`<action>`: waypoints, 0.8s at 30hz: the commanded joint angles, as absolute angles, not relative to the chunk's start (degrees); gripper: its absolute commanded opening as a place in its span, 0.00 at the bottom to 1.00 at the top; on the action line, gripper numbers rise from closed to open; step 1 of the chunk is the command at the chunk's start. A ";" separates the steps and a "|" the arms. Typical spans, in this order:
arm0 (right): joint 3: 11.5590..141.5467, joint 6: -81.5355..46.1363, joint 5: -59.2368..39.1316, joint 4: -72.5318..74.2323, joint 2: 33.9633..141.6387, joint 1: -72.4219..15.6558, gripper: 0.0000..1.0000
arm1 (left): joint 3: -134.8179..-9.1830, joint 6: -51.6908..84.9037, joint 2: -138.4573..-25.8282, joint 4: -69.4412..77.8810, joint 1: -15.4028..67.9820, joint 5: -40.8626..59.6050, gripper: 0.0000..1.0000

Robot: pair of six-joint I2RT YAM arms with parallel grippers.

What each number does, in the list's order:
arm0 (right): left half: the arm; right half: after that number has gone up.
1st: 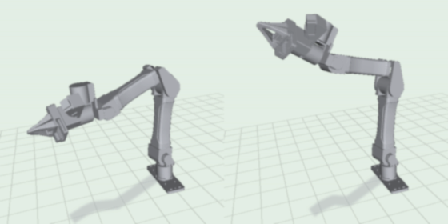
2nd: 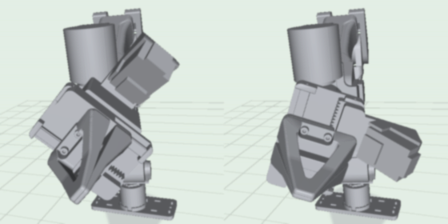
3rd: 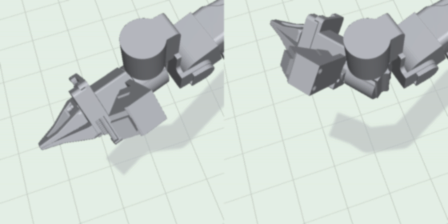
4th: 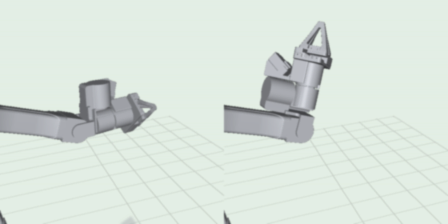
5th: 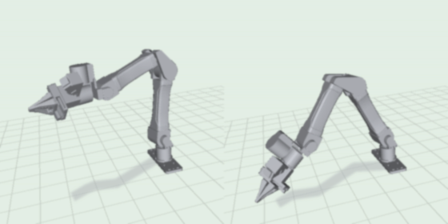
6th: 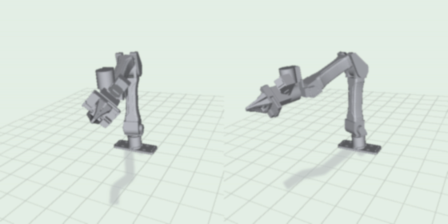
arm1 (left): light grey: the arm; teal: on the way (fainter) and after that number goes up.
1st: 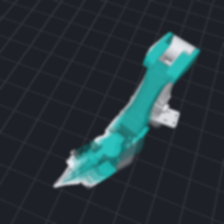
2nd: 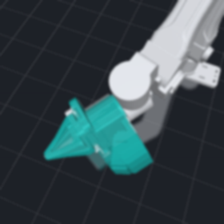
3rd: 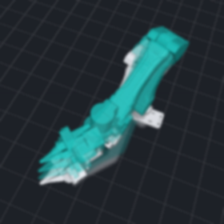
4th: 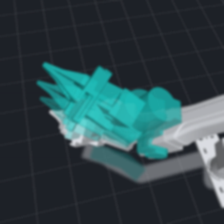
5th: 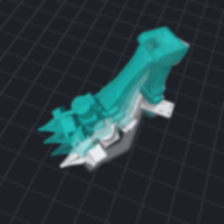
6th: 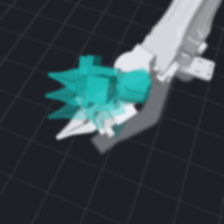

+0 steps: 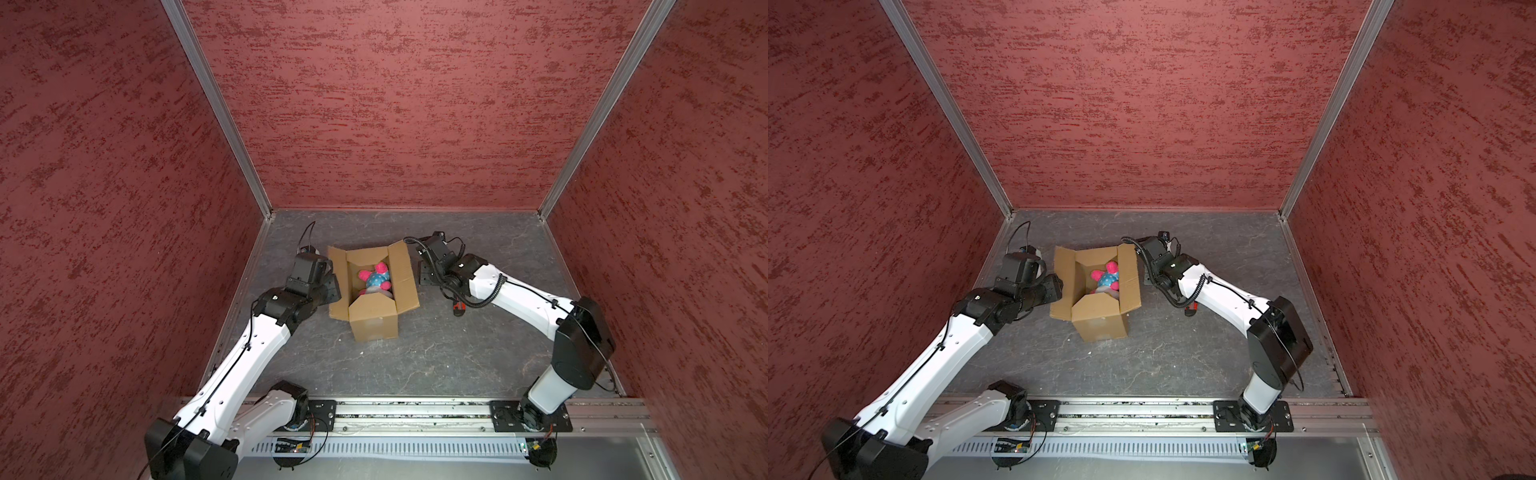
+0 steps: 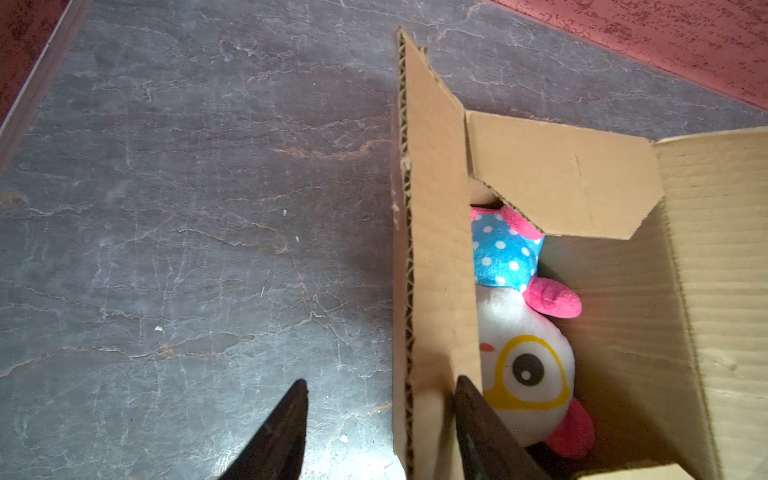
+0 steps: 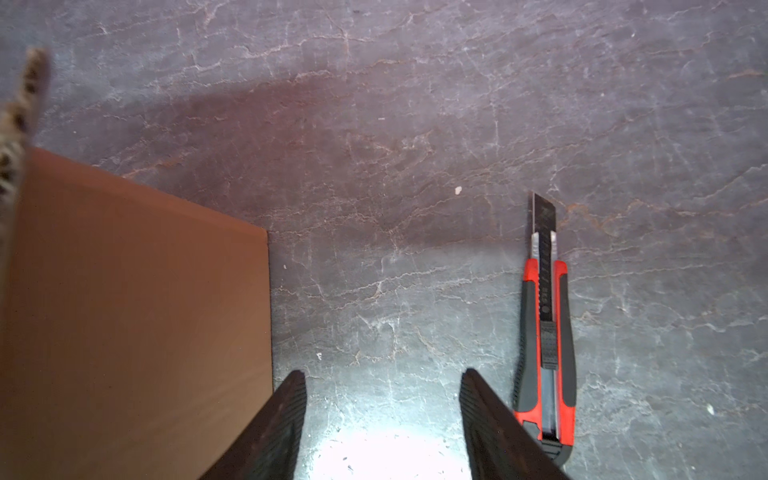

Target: Unpack the express box

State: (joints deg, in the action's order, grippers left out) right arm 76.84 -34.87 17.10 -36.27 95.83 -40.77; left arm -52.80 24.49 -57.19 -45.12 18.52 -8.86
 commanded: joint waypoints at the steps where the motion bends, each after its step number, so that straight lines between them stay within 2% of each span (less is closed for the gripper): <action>1: 78.96 -34.63 17.67 -37.07 97.06 -40.69 0.62 | -50.72 25.66 -56.10 -44.32 17.34 -9.37 0.56; 8: 80.11 -34.60 17.59 -38.06 97.72 -40.69 0.61 | -46.53 26.87 -55.61 -40.65 16.50 -7.20 0.55; 14: 82.83 -34.49 22.48 -43.51 93.80 -40.95 0.61 | -44.84 27.87 -56.81 -37.06 16.17 -4.87 0.54; 24: 99.74 -31.52 31.92 -58.47 97.58 -45.69 0.61 | -44.56 28.04 -58.35 -34.17 15.91 -2.57 0.54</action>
State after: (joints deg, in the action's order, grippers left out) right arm 96.03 -32.45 26.35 -52.01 96.09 -43.94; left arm -45.04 27.66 -57.74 -36.21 16.29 -4.16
